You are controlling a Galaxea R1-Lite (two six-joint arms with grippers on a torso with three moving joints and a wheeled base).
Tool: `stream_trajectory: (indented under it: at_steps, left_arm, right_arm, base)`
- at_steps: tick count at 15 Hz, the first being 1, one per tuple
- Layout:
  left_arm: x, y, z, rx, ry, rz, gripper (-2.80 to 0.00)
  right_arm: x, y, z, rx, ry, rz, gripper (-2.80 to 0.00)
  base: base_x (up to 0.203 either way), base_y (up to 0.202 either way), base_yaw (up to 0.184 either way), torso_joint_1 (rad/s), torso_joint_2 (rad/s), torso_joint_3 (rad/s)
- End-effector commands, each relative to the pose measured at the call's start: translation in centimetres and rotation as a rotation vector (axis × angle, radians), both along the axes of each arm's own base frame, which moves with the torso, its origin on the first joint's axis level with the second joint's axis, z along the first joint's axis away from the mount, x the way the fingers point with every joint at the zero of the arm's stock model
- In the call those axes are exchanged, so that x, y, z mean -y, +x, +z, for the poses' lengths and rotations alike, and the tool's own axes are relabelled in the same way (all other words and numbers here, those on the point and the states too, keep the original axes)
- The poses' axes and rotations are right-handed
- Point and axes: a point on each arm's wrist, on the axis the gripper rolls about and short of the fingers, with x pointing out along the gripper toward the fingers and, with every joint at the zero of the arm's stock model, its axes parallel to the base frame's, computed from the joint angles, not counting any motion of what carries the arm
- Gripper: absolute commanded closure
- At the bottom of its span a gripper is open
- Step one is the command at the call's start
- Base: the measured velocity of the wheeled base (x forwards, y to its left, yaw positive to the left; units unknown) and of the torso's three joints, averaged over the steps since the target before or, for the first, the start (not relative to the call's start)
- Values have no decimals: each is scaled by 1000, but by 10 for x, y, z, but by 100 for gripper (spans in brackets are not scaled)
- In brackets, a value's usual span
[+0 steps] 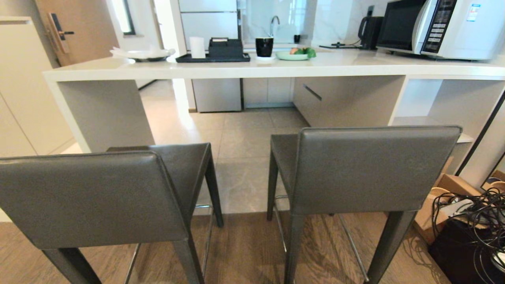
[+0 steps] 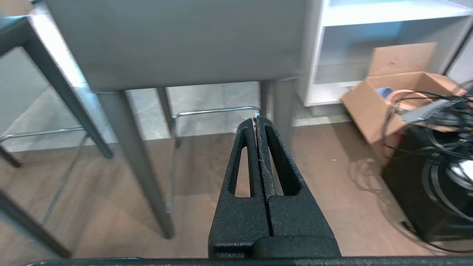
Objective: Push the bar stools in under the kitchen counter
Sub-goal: Push the gray chair back under the dining table
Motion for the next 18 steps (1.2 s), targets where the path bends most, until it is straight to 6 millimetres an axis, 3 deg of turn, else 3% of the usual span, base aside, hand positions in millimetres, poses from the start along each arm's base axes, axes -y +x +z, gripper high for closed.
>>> stream_trajectory:
  at_steps: [1, 18]
  left_arm:
    - [0, 0, 0, -2, 0, 1, 0]
    - [0, 0, 0, -2, -1, -1, 0]
  right_arm:
    - [0, 0, 0, -3, 0, 0, 0]
    - [0, 0, 0, -3, 0, 0, 0]
  base:
    - [0, -191, 3, 2, -2, 2]
    - [0, -190, 2, 3, 3, 2]
